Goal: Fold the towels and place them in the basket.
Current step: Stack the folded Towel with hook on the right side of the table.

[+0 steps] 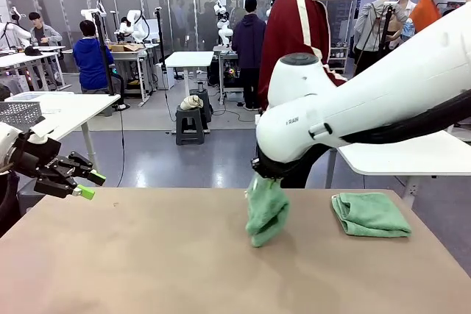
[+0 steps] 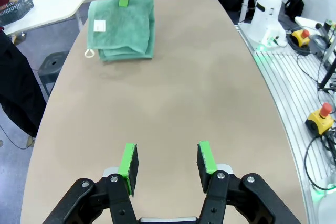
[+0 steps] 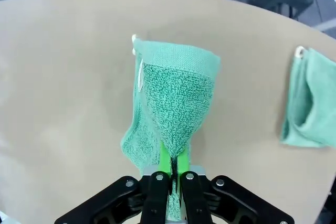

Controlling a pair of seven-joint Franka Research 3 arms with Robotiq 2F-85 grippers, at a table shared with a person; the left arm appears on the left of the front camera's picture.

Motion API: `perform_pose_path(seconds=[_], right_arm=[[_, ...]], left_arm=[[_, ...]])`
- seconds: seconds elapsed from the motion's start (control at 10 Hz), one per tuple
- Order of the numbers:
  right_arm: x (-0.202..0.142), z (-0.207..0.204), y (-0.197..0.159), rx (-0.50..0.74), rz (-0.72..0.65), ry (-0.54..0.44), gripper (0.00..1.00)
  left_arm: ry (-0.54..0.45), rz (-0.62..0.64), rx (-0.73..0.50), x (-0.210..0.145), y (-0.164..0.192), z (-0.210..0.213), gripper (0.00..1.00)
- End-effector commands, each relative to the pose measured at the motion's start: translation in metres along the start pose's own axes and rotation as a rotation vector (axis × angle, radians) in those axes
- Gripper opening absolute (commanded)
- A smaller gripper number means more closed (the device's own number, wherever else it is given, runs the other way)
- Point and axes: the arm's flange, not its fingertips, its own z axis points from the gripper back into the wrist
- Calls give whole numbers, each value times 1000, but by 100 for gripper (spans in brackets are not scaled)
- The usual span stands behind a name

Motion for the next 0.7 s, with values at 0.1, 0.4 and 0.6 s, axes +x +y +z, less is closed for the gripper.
perform_pose_path(seconds=[0.1, 0.4, 0.6], right_arm=[[6, 16, -33, -85, -13, 55, 0], [16, 33, -83, -95, -55, 63, 0], [13, 27, -77, -93, -71, 59, 0]], left_arm=[[-6, -3, 2, 2, -3, 1, 59], [-6, -3, 2, 2, -3, 1, 59], [-6, -3, 2, 2, -3, 1, 59]])
